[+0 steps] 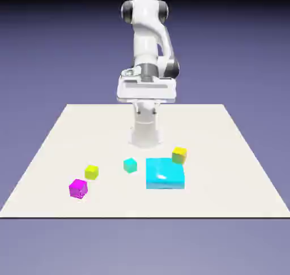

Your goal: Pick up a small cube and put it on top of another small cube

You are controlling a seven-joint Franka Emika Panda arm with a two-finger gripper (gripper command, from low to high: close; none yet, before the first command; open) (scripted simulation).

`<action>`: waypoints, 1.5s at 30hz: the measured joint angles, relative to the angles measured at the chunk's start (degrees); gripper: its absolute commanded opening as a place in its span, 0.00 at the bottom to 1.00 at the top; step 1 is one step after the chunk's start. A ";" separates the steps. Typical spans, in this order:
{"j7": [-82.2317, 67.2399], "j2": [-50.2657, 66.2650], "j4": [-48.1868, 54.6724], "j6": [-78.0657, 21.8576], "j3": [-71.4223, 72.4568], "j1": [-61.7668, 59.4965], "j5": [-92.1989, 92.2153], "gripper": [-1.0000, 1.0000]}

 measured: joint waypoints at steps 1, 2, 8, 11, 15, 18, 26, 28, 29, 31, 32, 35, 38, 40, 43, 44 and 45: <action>0.86 2.08 0.07 -2.46 -1.52 -0.03 1.34 0.50; 1.72 4.15 0.15 -4.91 -3.03 -0.06 2.68 0.50; 6.87 16.61 0.59 -19.65 -12.13 -0.23 10.73 0.50; 9.45 22.84 0.81 -27.02 -16.68 -0.30 14.76 0.50; 12.88 31.15 1.11 -36.85 -22.74 -0.32 20.13 0.50; 11.65 34.34 1.15 -36.83 -22.29 -0.62 23.40 0.50; 2.00 45.22 1.15 -28.72 -14.85 -2.54 37.19 0.00; 5.40 41.28 1.15 -31.65 -17.53 -1.91 32.32 0.00; 7.14 39.31 1.15 -33.12 -18.87 -1.59 29.85 0.00; 10.61 35.37 1.15 -36.05 -21.56 -0.93 24.89 0.00; 12.35 33.40 1.15 -37.52 -22.89 -0.98 22.41 0.00; 15.18 30.74 0.70 -38.72 -21.41 -0.73 22.41 0.00; 20.94 25.85 -0.65 -40.02 -15.35 -0.85 26.33 0.00; 24.78 22.59 -1.54 -40.88 -11.19 -1.44 28.94 0.00; 30.55 17.70 -2.89 -42.18 -4.95 -1.95 32.85 0.00; 32.47 16.07 -3.34 -42.61 -2.88 -2.11 34.15 0.00; 34.39 14.44 -3.79 -43.05 -0.80 -2.28 35.46 0.00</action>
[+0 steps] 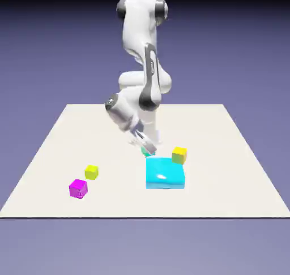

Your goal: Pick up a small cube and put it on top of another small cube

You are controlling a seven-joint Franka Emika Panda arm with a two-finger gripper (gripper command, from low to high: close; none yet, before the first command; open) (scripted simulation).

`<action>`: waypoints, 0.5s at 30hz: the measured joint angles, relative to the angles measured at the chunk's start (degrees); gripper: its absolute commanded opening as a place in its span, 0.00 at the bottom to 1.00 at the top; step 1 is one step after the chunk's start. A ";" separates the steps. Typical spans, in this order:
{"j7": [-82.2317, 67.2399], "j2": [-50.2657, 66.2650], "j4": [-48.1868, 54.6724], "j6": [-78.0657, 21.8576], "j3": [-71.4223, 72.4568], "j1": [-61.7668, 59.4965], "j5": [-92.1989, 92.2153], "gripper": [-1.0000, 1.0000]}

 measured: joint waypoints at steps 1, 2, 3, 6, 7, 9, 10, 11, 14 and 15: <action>1.92 -1.63 -0.45 -0.43 2.08 -0.17 1.30 0.00; 3.85 -3.26 -0.90 -0.87 4.15 -0.34 2.60 0.00; 5.77 -4.89 -1.35 -1.30 6.23 -0.51 3.91 0.00; 11.54 -9.78 -2.70 -2.60 12.46 -1.01 7.81 0.00; 13.46 -11.41 -3.15 -3.03 14.54 -1.18 9.11 0.00; 17.29 -14.66 -4.04 -3.90 18.67 -1.52 11.70 0.00; 17.57 -14.89 -4.11 -3.96 18.97 -1.54 11.89 0.00; 17.57 -14.89 -4.11 -3.96 18.97 -1.54 11.89 0.00; 13.85 -8.67 -4.30 2.23 20.99 0.52 17.67 0.00; 12.62 -6.60 -4.36 4.30 21.66 1.21 19.59 0.00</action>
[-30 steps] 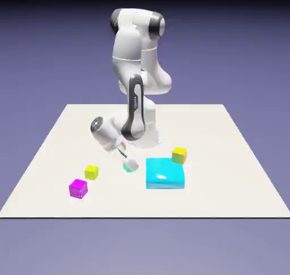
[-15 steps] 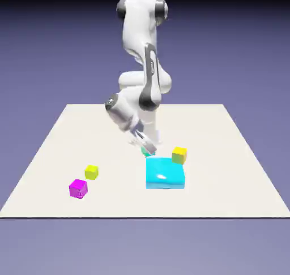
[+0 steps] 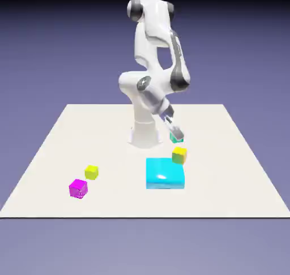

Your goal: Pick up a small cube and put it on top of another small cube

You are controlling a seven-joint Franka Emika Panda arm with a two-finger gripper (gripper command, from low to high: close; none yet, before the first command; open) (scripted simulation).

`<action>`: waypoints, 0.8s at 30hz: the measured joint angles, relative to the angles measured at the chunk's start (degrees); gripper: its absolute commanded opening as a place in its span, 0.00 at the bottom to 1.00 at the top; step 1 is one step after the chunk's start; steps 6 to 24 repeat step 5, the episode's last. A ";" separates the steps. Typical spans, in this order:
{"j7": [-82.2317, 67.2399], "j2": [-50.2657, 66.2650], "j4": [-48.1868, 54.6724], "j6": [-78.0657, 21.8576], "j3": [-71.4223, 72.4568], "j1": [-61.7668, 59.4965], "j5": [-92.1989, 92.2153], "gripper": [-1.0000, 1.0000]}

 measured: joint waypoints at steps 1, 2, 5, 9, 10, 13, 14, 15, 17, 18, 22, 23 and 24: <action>-1.23 2.07 -0.06 2.07 0.67 0.69 1.92 0.00; -2.47 4.15 -0.13 4.13 1.34 1.38 3.84 0.00; -3.24 5.59 -0.18 5.52 1.81 1.85 5.05 1.00; -3.24 5.59 -0.18 5.52 1.81 1.85 5.05 1.00; -3.24 5.59 -0.18 5.52 1.81 1.85 5.05 1.00; -3.24 5.59 -0.18 5.52 1.81 1.85 5.05 1.00; -3.24 5.59 -0.18 5.52 1.81 1.85 5.05 1.00; -3.24 5.59 -0.18 5.52 1.81 1.85 5.05 1.00; -3.24 5.59 -0.18 5.52 1.81 1.85 5.05 1.00; -3.24 5.59 -0.18 5.52 1.81 1.85 5.05 1.00; -3.24 5.59 -0.18 5.52 1.81 1.85 5.05 1.00; -3.24 5.59 -0.18 5.52 1.81 1.85 5.05 1.00; -3.24 5.59 -0.18 5.52 1.81 1.85 5.05 1.00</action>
